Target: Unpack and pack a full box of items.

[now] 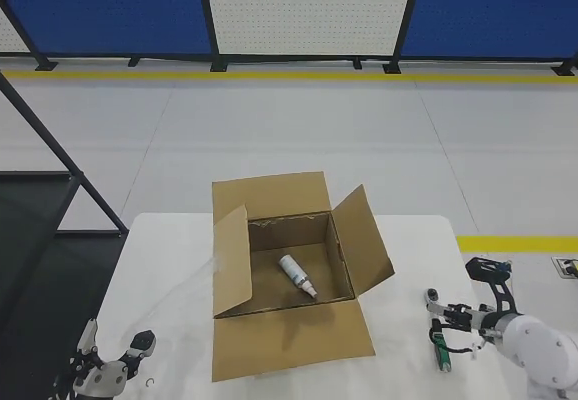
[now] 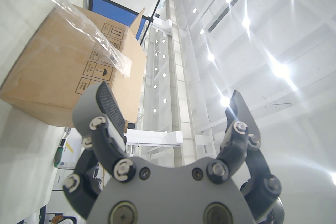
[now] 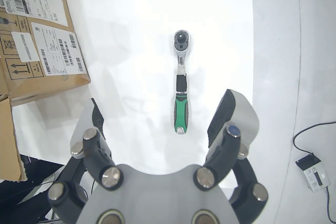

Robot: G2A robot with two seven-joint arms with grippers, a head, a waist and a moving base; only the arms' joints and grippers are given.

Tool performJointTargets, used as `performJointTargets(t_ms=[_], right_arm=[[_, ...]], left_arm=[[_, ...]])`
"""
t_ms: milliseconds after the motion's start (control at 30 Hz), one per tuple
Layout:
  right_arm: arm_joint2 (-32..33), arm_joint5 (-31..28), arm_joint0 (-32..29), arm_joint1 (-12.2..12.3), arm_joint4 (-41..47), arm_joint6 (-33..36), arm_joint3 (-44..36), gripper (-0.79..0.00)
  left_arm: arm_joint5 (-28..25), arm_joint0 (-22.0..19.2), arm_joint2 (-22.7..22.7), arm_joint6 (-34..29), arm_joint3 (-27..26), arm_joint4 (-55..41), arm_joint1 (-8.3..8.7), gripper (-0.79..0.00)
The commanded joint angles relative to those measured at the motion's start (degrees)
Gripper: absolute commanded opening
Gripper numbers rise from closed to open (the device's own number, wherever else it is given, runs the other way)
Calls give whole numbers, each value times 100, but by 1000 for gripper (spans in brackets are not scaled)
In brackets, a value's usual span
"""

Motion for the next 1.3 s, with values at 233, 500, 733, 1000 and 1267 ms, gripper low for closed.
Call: performJointTargets(t_ms=[233,500,733,1000,1267], right_arm=[[-550,136,985,68,-533,750,1515,-169],[-726,-293,1258,123,-558,641,2306,-246],[-794,-389,1352,151,-439,330,2646,-305],[-968,-407,1558,170,-378,134,3113,-425],[-1063,-411,1614,205,-362,124,3251,-465]], left_arm=[[0,0,0,0,0,0,0,0],[0,0,0,0,0,0,0,0],[0,0,0,0,0,0,0,0],[0,0,0,0,0,0,0,0],[0,0,0,0,0,0,0,0]])
